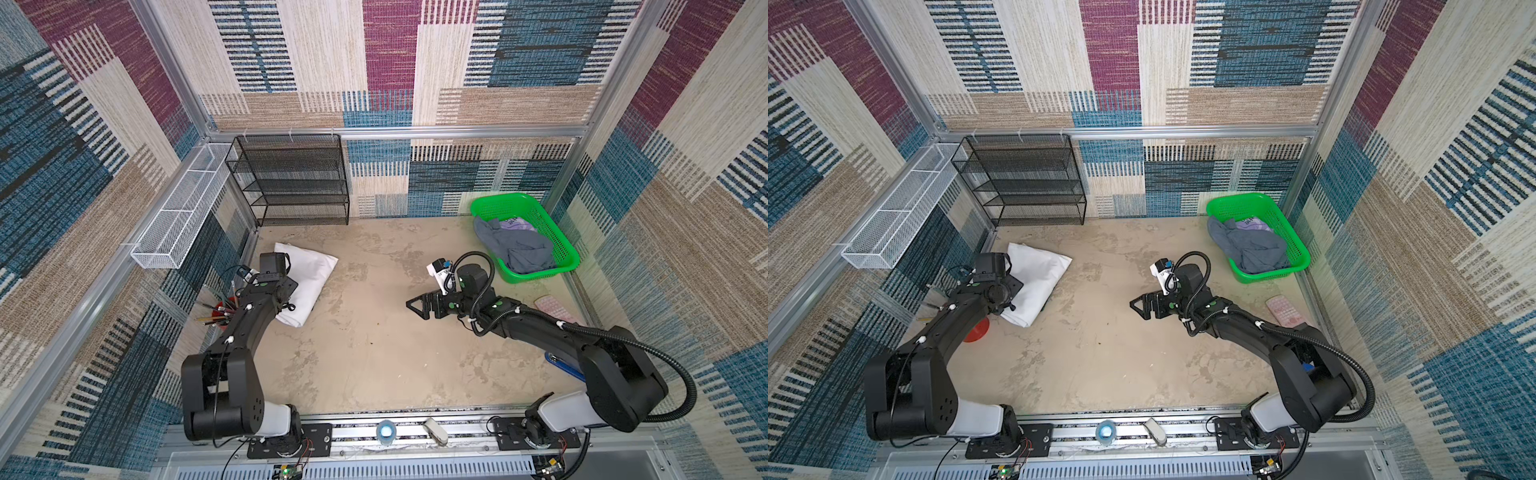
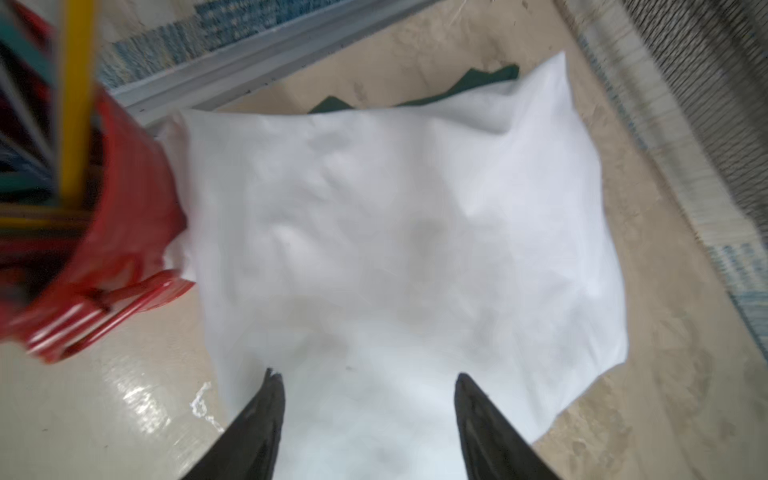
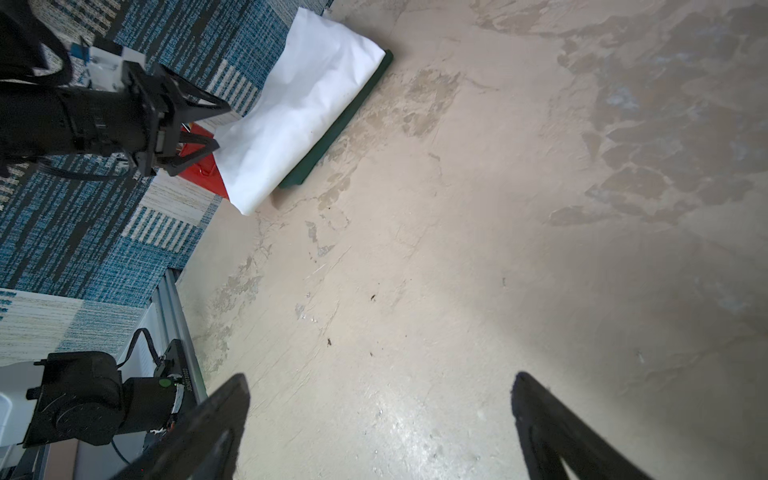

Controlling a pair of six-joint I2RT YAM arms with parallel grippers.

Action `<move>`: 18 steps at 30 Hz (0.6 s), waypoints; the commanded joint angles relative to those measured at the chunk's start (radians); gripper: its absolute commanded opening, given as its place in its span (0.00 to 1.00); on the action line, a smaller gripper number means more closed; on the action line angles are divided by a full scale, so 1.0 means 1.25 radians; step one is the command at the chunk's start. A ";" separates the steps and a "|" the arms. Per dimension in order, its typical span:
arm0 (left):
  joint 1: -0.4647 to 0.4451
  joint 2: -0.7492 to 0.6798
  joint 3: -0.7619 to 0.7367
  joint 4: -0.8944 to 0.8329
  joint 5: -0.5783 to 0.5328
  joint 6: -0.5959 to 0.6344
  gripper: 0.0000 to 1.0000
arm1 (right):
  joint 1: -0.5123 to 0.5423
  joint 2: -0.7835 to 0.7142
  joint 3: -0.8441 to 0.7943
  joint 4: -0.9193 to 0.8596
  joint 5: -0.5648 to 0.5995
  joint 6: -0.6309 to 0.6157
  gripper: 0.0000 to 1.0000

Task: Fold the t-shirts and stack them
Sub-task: 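Open the left gripper to release the bundle while the right gripper moves toward the basket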

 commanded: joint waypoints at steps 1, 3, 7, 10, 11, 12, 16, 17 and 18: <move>0.008 0.103 0.043 0.003 0.098 0.047 0.67 | 0.001 0.000 0.008 0.014 -0.006 0.013 0.99; 0.010 0.162 0.068 -0.020 0.140 0.043 0.68 | 0.001 -0.004 0.007 0.005 0.004 0.010 0.99; 0.001 0.114 0.015 0.026 0.172 0.052 0.68 | -0.037 -0.021 0.010 -0.049 0.065 0.035 0.99; -0.046 0.015 -0.021 0.035 0.162 0.121 0.71 | -0.113 -0.050 0.001 -0.078 0.092 0.054 0.99; -0.068 -0.011 -0.023 0.022 0.160 0.151 0.75 | -0.138 -0.066 -0.003 -0.095 0.128 0.054 0.99; -0.087 -0.030 -0.025 0.010 0.162 0.180 0.76 | -0.159 -0.085 -0.010 -0.106 0.166 0.051 0.99; -0.150 -0.082 -0.042 -0.002 0.225 0.314 0.86 | -0.251 -0.192 -0.079 -0.088 0.356 0.033 0.99; -0.169 -0.092 -0.045 -0.008 0.214 0.351 0.90 | -0.272 -0.228 -0.111 -0.053 0.415 0.014 0.99; -0.189 -0.099 -0.044 -0.018 0.185 0.384 0.93 | -0.289 -0.258 -0.147 -0.014 0.467 -0.008 0.99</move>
